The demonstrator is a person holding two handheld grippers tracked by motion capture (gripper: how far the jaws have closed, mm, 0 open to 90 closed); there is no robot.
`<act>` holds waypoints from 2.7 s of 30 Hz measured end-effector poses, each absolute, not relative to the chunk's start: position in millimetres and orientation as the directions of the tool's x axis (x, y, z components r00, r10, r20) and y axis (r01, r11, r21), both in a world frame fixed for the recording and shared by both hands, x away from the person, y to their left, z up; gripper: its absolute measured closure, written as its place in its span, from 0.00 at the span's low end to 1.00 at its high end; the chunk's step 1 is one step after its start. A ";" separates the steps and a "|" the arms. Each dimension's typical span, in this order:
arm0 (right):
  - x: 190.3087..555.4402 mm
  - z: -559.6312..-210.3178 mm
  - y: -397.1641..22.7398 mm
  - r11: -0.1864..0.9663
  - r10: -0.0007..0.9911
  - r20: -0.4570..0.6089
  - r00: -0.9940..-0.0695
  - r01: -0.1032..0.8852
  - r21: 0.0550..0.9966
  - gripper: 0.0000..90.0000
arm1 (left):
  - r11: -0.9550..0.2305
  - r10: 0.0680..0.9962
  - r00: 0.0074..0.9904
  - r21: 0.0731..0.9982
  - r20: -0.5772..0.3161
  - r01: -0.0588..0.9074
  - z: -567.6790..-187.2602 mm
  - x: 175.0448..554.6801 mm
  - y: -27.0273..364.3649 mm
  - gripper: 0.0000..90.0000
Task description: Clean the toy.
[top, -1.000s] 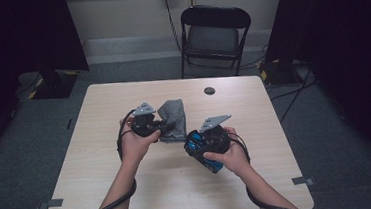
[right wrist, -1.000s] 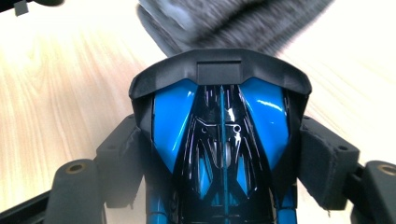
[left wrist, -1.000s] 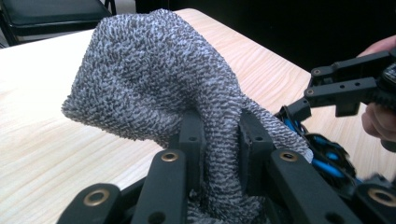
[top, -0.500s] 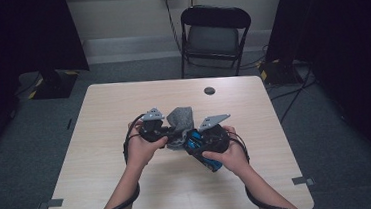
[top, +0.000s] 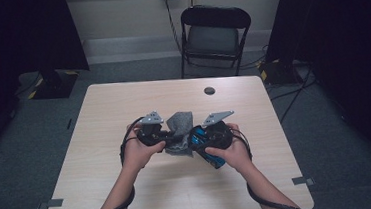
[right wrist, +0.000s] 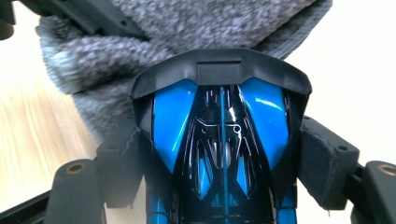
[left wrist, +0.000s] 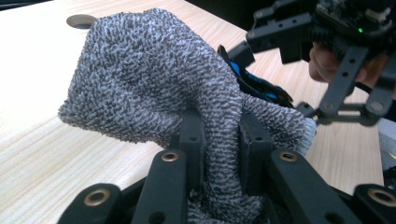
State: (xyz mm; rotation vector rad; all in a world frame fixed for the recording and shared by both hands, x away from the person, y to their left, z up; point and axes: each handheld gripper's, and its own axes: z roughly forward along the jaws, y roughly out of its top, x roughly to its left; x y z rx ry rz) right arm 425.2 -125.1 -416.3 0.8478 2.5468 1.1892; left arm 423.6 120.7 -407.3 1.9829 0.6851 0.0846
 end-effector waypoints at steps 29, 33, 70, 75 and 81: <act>436.5 -408.7 -142.3 0.463 0.648 0.056 -0.760 0.450 0.764 0.28 | -0.416 0.450 0.864 0.803 -0.227 0.428 -424.7 407.1 128.2 0.83; 436.6 -405.6 -145.4 0.454 0.650 0.059 -0.758 0.449 0.770 0.28 | -0.422 0.477 0.849 0.789 -0.226 0.447 -430.9 408.3 134.6 0.83; 432.4 -400.7 -118.8 0.450 0.632 0.055 -0.773 0.423 0.786 0.28 | -0.408 0.453 0.859 0.801 -0.239 0.438 -437.3 406.5 94.4 0.83; 433.6 -397.3 -116.0 0.440 0.633 0.064 -0.772 0.426 0.791 0.28 | -0.432 0.434 0.871 0.795 -0.230 0.425 -440.4 404.8 86.9 0.83; 435.9 -394.1 -112.8 0.442 0.644 0.061 -0.763 0.435 0.784 0.28 | -0.430 0.427 0.874 0.798 -0.232 0.422 -444.4 403.3 81.8 0.83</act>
